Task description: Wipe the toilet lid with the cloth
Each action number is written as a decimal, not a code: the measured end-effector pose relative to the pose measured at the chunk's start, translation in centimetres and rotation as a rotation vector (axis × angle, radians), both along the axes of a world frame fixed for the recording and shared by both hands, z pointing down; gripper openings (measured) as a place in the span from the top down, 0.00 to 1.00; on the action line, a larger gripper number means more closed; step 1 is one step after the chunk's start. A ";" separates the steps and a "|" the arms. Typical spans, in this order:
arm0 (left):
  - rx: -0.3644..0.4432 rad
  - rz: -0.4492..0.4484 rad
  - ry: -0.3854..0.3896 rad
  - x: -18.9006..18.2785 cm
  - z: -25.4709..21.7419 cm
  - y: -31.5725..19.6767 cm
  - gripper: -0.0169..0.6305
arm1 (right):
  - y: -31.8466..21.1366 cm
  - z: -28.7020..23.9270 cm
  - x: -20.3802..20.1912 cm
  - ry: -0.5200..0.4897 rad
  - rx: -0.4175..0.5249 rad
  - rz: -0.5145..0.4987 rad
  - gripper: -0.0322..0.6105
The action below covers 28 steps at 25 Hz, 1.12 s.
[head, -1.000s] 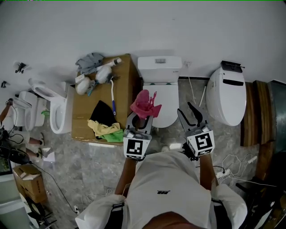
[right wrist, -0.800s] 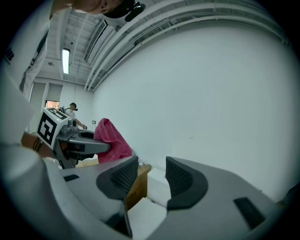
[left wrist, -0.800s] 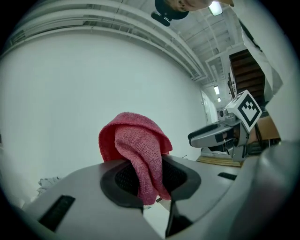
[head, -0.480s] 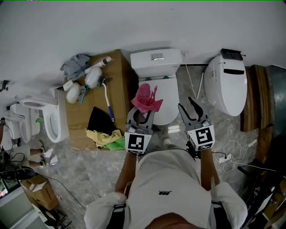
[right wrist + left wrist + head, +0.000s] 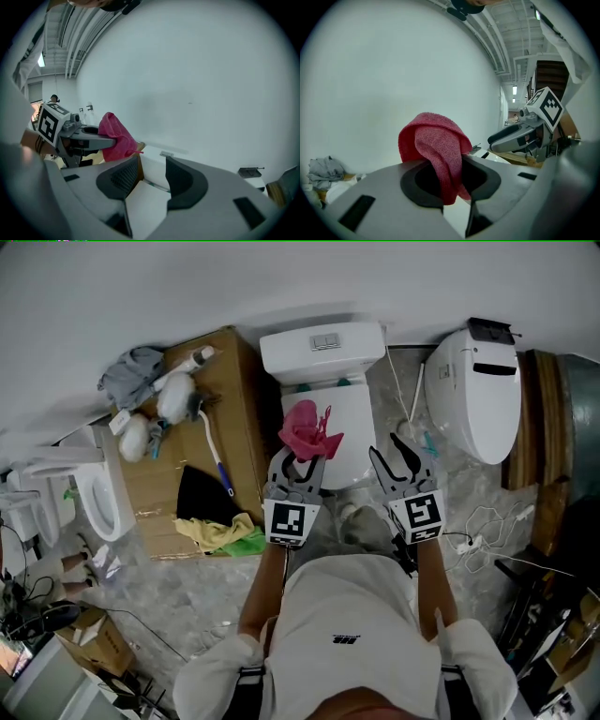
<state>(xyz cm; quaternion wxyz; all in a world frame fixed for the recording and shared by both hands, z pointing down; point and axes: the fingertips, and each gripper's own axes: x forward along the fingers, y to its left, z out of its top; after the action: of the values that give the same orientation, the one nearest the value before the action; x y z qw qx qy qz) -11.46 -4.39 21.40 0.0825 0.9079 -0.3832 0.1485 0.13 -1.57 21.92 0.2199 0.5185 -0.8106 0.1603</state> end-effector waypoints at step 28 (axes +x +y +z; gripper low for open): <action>-0.178 -0.022 -0.090 11.2 18.9 -7.1 0.81 | -8.3 18.2 9.2 -0.056 -0.206 -0.166 0.64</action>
<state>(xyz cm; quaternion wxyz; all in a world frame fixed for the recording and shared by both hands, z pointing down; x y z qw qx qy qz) -0.25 -11.46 40.35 0.1472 0.8851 -0.3819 0.2216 9.35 -9.88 40.08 0.2617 0.4197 -0.8359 0.2382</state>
